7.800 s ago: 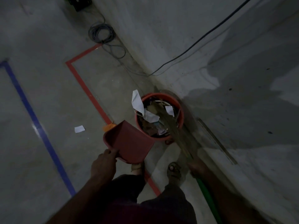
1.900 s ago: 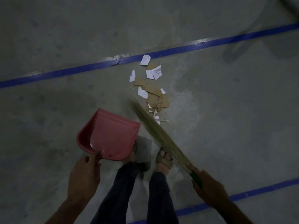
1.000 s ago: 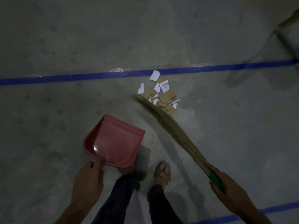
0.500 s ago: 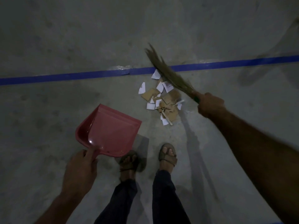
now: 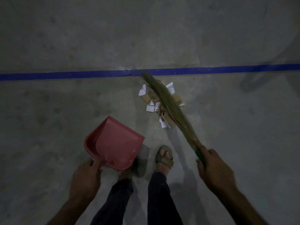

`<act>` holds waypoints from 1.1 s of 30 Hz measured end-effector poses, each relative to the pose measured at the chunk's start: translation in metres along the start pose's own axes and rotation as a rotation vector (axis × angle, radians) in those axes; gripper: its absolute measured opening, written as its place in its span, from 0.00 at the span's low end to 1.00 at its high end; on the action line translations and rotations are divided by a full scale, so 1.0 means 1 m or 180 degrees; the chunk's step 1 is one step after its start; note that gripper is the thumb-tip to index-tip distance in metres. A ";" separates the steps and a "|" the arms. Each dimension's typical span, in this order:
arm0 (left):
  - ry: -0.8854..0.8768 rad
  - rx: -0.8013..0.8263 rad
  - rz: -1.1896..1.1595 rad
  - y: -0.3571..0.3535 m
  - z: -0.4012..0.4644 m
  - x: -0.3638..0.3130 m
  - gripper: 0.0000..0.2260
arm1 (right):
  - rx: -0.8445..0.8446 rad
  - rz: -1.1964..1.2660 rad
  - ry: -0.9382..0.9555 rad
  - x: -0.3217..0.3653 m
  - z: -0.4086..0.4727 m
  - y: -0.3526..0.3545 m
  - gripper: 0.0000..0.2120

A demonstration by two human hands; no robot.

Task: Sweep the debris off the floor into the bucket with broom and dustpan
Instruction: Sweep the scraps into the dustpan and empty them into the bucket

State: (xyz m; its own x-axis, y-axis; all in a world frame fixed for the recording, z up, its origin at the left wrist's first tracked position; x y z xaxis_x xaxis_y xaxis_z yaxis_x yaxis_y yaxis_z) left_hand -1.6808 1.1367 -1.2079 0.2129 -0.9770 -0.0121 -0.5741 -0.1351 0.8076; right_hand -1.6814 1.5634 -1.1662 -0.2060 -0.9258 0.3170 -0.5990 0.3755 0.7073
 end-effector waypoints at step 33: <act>-0.1994 -0.0100 0.1712 -0.044 0.291 -0.189 0.17 | -0.0141 0.1292 -0.0221 -0.077 0.069 -0.177 0.37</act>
State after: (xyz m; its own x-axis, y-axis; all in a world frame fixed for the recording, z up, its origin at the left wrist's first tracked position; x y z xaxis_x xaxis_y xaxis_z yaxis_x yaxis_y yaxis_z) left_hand -1.9258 1.2793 -1.4129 -0.5704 -0.8190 0.0619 -0.4474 0.3730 0.8128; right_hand -1.6129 1.5653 -1.3592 -0.4713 -0.7024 0.5334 -0.4248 0.7108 0.5606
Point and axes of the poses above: each hand's wrist, its own z-axis towards the middle knuckle, its own y-axis out of the back of the hand, x = y × z, the point moved 8 cm from there along z, towards the middle knuckle, and after that the axes turned 13 degrees about y, right-handed, at the moved point
